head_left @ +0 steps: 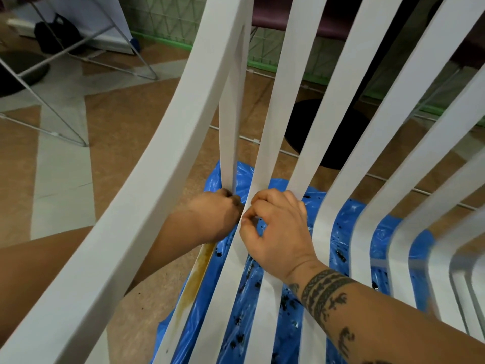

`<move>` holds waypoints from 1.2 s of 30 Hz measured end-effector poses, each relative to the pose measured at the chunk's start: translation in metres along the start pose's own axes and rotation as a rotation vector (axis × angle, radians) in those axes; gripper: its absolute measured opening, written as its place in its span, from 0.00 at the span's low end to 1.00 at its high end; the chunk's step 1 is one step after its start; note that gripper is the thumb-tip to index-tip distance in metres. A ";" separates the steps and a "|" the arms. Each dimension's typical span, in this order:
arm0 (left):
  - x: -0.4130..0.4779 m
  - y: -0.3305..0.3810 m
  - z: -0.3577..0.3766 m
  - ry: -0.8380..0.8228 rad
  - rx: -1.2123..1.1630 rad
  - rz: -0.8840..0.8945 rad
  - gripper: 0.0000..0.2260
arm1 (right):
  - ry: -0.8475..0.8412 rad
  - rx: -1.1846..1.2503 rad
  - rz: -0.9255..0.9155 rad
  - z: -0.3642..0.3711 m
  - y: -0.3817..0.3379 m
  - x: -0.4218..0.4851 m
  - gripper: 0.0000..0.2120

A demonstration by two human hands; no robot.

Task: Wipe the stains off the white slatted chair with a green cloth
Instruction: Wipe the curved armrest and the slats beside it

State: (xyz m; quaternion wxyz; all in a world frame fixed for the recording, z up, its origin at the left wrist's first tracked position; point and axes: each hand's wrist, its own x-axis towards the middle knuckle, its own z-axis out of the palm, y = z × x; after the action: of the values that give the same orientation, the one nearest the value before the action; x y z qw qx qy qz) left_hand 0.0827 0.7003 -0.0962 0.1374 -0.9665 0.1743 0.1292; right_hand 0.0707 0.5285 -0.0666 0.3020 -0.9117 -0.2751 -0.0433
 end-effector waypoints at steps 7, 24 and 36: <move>-0.043 -0.027 -0.003 -0.025 -0.419 0.132 0.14 | 0.008 0.008 -0.003 0.002 0.001 0.000 0.06; -0.052 -0.003 0.022 0.140 -0.781 -0.322 0.21 | -0.022 -0.026 -0.033 0.002 0.000 0.001 0.15; -0.082 0.009 0.006 0.039 -0.879 -0.453 0.20 | -0.001 -0.011 -0.041 0.003 0.001 0.001 0.10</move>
State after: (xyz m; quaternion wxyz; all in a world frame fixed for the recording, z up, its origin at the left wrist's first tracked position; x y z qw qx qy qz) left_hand 0.0038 0.7186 -0.0790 -0.2618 -0.9488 -0.1089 0.1395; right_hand 0.0716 0.5300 -0.0695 0.2959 -0.9075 -0.2939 -0.0504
